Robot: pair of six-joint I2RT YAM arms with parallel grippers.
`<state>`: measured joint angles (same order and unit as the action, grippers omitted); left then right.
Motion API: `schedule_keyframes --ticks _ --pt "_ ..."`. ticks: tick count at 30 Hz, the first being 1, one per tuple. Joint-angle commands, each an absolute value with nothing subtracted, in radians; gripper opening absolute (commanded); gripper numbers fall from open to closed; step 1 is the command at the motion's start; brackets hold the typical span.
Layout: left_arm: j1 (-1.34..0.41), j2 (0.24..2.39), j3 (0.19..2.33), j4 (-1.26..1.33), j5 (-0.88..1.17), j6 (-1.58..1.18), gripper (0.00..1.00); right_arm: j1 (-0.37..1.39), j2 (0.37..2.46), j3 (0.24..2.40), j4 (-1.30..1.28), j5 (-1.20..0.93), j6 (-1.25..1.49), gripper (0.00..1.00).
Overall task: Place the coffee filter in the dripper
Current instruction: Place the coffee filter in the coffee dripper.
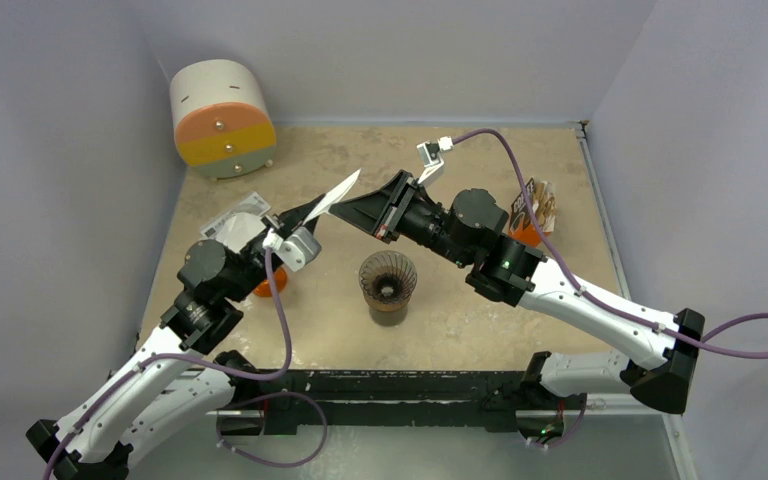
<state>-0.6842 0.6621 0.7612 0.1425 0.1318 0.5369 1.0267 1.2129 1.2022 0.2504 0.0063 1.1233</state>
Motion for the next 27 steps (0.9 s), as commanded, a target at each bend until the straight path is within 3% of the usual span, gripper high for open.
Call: schedule_keyframes --ticks 1,27 --pt "-0.688 0.665 0.796 0.189 0.155 0.507 0.00 1.031 1.210 1.201 0.310 0.003 1.125 0.22" --pt "-0.688 0.656 0.776 0.106 0.247 0.648 0.00 1.031 1.225 1.247 0.309 0.003 1.122 0.24"
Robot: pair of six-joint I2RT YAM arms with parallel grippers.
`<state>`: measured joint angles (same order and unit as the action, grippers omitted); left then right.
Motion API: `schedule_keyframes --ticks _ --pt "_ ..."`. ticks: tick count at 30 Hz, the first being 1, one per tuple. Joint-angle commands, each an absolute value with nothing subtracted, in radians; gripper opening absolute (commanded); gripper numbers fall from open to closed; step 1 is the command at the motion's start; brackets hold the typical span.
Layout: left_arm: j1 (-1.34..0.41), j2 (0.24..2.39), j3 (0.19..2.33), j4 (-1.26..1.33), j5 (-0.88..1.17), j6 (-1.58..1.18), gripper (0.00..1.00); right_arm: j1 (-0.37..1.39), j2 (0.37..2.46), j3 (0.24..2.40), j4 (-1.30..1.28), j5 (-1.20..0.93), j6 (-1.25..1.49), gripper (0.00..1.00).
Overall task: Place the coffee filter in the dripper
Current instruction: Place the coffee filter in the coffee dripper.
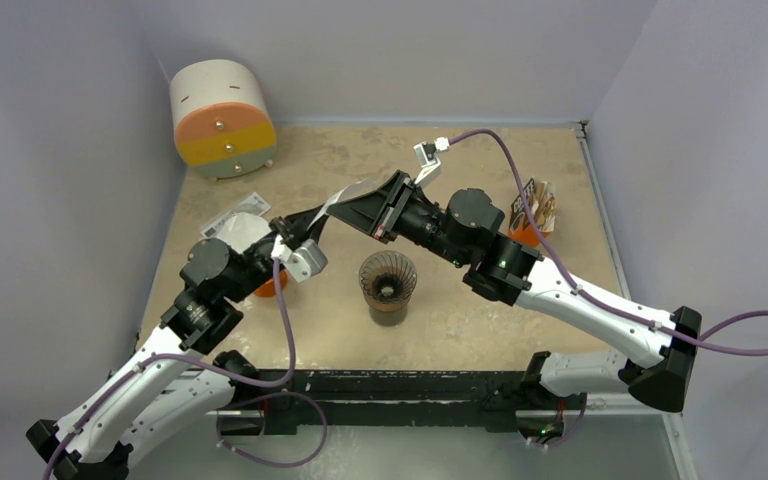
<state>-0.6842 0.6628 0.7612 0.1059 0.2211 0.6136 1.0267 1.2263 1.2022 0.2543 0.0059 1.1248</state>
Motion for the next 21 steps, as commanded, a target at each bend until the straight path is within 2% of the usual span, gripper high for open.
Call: schedule_keyframes --ticks 1,21 --pt "-0.688 0.655 0.776 0.102 0.245 0.651 0.00 1.031 1.225 1.248 0.308 0.003 1.122 0.24" --pt "-0.688 0.647 0.775 0.080 0.264 0.685 0.00 1.031 1.253 1.248 0.294 -0.016 1.136 0.24"
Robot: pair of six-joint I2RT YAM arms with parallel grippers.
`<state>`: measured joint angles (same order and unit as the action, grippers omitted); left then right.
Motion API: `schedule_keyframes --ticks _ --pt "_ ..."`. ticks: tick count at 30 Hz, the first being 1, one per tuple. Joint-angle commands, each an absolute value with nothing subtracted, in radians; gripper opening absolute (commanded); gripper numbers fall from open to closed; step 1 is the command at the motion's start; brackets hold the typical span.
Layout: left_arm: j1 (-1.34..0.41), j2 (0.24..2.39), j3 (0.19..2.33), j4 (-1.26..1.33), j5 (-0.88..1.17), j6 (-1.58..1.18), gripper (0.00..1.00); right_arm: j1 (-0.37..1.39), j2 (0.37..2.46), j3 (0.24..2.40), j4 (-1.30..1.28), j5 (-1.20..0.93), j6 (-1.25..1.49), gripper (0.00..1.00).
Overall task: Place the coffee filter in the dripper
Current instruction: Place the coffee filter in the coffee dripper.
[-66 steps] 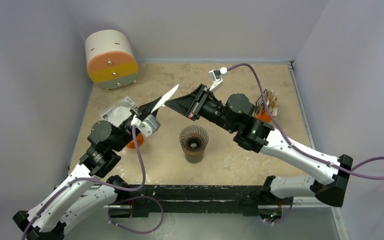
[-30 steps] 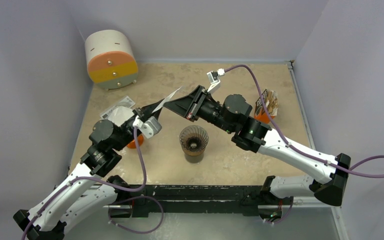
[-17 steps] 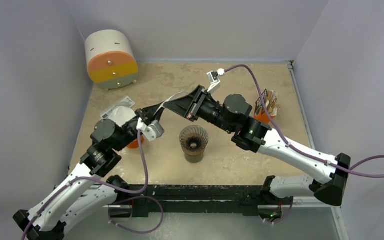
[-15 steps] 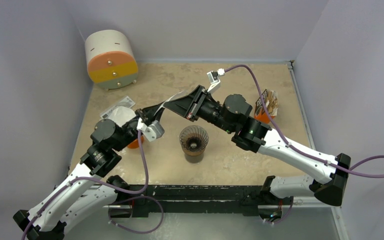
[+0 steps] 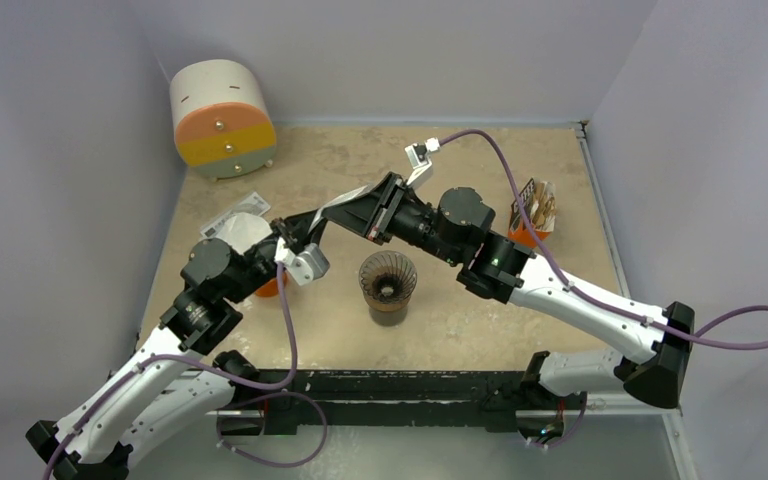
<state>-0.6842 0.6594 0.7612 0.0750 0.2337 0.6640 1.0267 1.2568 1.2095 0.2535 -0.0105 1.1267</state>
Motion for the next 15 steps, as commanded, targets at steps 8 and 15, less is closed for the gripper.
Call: schedule_keyframes --ticks 8,15 --pt "-0.689 0.643 0.769 0.063 0.274 0.707 0.00 1.031 1.241 1.247 0.307 -0.011 1.131 0.25" --pt "-0.687 0.646 0.769 0.059 0.282 0.707 0.00 1.031 1.233 1.244 0.308 -0.005 1.128 0.27"
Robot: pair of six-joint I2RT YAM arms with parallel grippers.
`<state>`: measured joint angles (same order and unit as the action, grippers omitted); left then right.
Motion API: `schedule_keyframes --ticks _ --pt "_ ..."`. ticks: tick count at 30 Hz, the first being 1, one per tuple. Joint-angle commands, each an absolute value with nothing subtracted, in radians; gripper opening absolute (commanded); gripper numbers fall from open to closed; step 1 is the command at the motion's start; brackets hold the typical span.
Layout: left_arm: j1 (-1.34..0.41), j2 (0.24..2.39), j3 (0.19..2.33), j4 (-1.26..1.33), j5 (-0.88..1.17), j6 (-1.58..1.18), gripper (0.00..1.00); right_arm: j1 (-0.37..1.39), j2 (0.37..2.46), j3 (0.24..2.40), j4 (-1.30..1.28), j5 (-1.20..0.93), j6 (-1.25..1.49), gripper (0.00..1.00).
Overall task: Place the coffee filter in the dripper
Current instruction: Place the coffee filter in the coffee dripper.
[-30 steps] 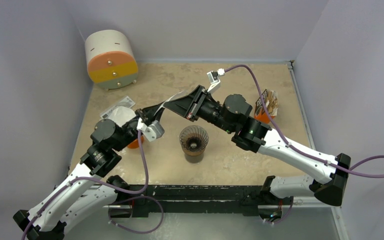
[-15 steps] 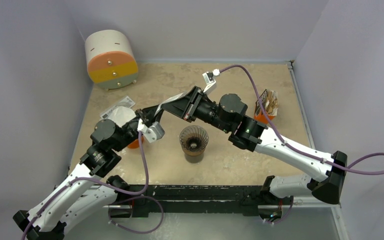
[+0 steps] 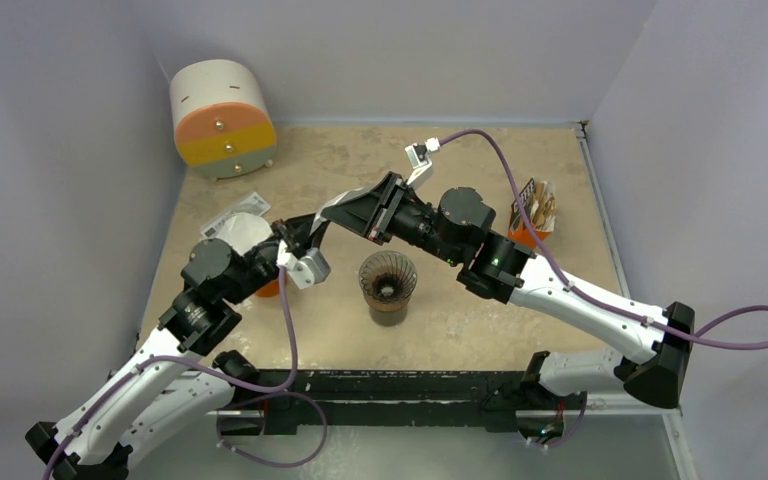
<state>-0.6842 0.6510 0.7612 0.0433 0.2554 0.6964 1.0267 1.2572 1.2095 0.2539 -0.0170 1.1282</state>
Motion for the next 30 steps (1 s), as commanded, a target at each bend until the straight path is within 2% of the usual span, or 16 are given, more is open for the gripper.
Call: schedule_keyframes --ticks 1,23,30 --pt "-0.688 0.646 0.769 0.059 0.286 0.707 0.00 1.031 1.233 1.244 0.309 -0.006 1.129 0.27" --pt "-0.688 0.662 0.782 0.041 0.291 0.780 0.00 1.031 1.246 1.247 0.281 -0.012 1.132 0.26" --pt "-0.689 0.670 0.788 0.037 0.293 0.814 0.00 1.031 1.243 1.239 0.281 -0.011 1.137 0.23"
